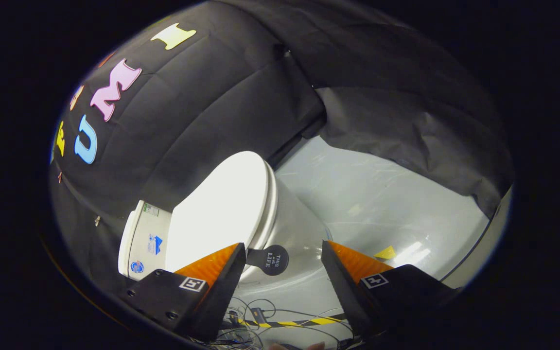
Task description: Open the toilet lid.
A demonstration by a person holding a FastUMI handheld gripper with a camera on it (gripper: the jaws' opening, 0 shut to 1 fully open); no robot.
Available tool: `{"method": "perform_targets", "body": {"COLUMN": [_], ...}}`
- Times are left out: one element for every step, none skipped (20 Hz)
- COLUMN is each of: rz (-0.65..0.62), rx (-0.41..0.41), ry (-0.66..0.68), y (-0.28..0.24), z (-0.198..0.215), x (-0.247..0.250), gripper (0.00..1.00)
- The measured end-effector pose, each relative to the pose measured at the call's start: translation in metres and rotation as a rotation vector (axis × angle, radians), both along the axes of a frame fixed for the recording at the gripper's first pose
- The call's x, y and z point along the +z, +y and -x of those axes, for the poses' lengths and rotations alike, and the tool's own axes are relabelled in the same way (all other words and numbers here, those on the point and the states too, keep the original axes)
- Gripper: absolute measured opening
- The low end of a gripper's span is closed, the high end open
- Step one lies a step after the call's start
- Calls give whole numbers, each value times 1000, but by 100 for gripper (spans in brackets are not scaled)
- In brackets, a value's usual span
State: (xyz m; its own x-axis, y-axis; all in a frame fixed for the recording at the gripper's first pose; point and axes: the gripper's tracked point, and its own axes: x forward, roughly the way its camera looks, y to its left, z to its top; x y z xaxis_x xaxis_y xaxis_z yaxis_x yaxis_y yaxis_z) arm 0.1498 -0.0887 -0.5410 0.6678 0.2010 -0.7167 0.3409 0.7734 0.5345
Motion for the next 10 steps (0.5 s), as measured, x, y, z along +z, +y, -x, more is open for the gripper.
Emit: {"method": "perform_targets", "body": {"rz": [-37,-69,-98,-134,-180,-236,-289,-305,-336,-376], "rx": [-2,-7,-7,-16,-22,-29,-25,-25,-39,-73], "ry": [14,26,42,46,51,56,67,94,84,64], "y": [6,9,12,14,16,21,28,30,27,26], "z": [-1,-3,-4,-8,-10,-12,-13,-9,-10,-12], "x": [-5,-9,-12,-16,-17,-19,-21,-31,-31,-24], "gripper": [99,99,99,97,97,87,77,64,51,38]}}
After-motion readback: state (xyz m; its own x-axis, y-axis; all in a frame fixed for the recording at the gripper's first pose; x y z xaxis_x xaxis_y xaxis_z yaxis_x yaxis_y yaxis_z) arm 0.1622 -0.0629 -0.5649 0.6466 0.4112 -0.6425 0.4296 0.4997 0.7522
